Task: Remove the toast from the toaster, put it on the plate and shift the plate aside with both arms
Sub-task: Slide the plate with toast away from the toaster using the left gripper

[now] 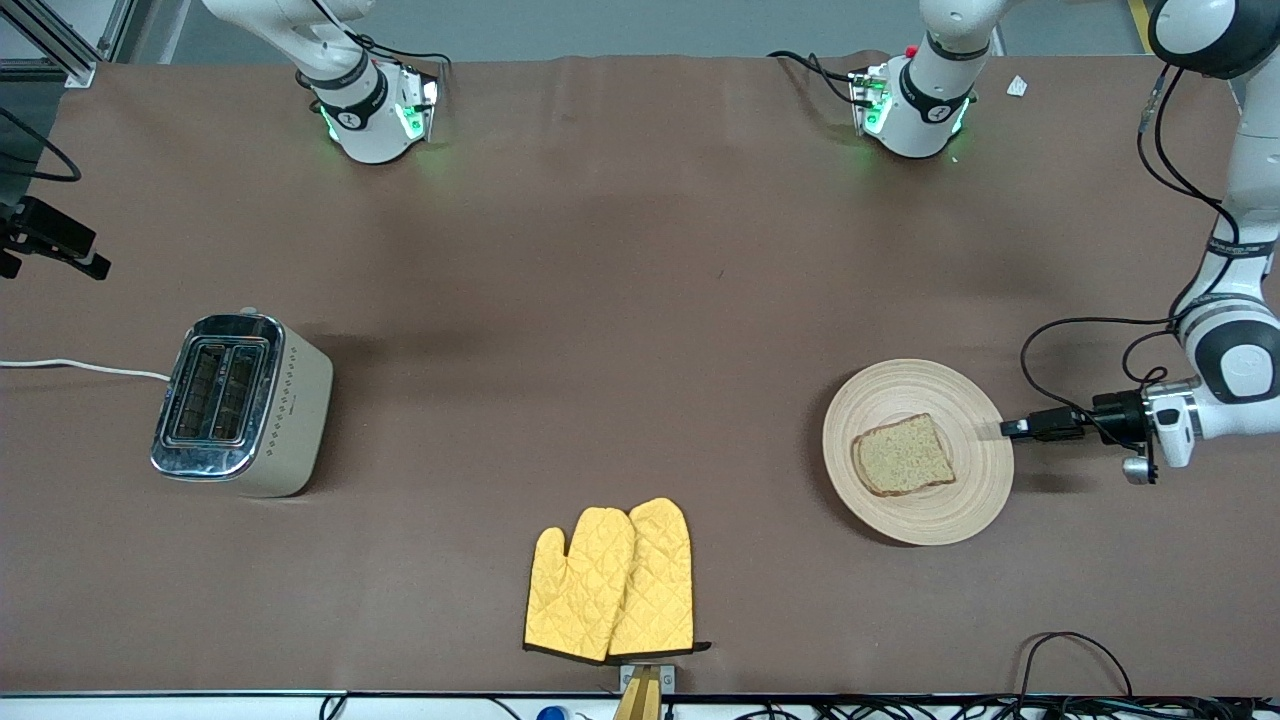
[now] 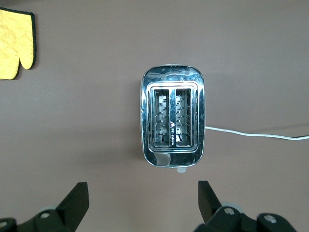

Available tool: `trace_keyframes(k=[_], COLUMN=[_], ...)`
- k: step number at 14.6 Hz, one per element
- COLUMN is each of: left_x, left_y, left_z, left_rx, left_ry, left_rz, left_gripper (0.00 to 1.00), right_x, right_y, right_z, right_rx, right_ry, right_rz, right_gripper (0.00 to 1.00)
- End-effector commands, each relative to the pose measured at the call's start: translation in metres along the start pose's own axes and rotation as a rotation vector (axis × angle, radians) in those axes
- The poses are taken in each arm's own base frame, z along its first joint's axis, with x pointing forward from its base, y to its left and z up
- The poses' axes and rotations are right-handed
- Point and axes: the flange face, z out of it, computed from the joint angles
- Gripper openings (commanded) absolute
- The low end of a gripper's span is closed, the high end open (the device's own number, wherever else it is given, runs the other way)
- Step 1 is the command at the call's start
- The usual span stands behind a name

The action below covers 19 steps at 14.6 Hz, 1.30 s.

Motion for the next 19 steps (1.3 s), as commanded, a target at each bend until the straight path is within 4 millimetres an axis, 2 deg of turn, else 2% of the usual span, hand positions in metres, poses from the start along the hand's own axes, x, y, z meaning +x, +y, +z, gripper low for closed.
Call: trace_keyframes(k=[1, 4, 5, 7, 8, 10, 12, 13, 14, 15, 16, 17, 19], left_x=[0.021, 0.055, 0.062, 0.065, 0.064, 0.057, 0.053, 0.047, 0.043, 0.037, 0.03, 0.02, -0.001], left_y=[0.039, 0.117, 0.16, 0.226, 0.251, 0.292, 0.324, 0.35, 0.358, 0.372, 0.392, 0.413, 0.44], left_z=[-0.021, -0.046, -0.05, -0.057, -0.053, -0.049, -0.028, -0.026, -0.029, -0.04, -0.053, -0.054, -0.067], left_rx=[0.065, 0.239, 0.328, 0.467, 0.53, 0.659, 0.717, 0.75, 0.766, 0.782, 0.794, 0.82, 0.873], left_ry=[-0.014, -0.021, -0.031, -0.032, -0.05, -0.056, -0.059, -0.061, -0.064, -0.056, -0.033, -0.034, -0.061], left_rz=[0.026, 0.045, 0.051, 0.079, 0.077, -0.012, -0.072, -0.069, -0.069, -0.063, -0.048, -0.032, -0.048], left_gripper=[1.0, 1.0, 1.0, 1.0, 1.0, 1.0, 1.0, 1.0, 1.0, 1.0, 1.0, 1.0, 1.0], right_x=[-0.007, -0.008, -0.008, -0.008, -0.007, -0.007, -0.007, -0.007, -0.007, -0.007, -0.007, -0.006, -0.007], right_y=[-0.002, -0.003, -0.004, -0.003, -0.003, 0.0, 0.0, -0.001, -0.001, -0.001, -0.001, 0.0, -0.001], right_z=[-0.005, -0.003, -0.003, -0.003, -0.003, -0.001, 0.0, 0.0, 0.0, 0.001, 0.001, 0.001, 0.003], right_rx=[-0.012, -0.013, -0.019, -0.08, -0.08, -0.077, -0.077, -0.071, -0.049, -0.03, -0.03, -0.03, -0.029], right_ry=[0.001, -0.009, -0.01, -0.009, -0.007, -0.01, -0.013, -0.011, -0.009, -0.008, -0.007, -0.005, -0.013], right_rz=[0.003, 0.009, 0.007, -0.008, -0.004, 0.006, 0.007, 0.006, 0.01, 0.012, 0.012, 0.012, 0.012], right_gripper=[1.0, 1.0, 1.0, 1.0, 1.0, 1.0, 1.0, 1.0, 1.0, 1.0, 1.0, 1.0, 1.0])
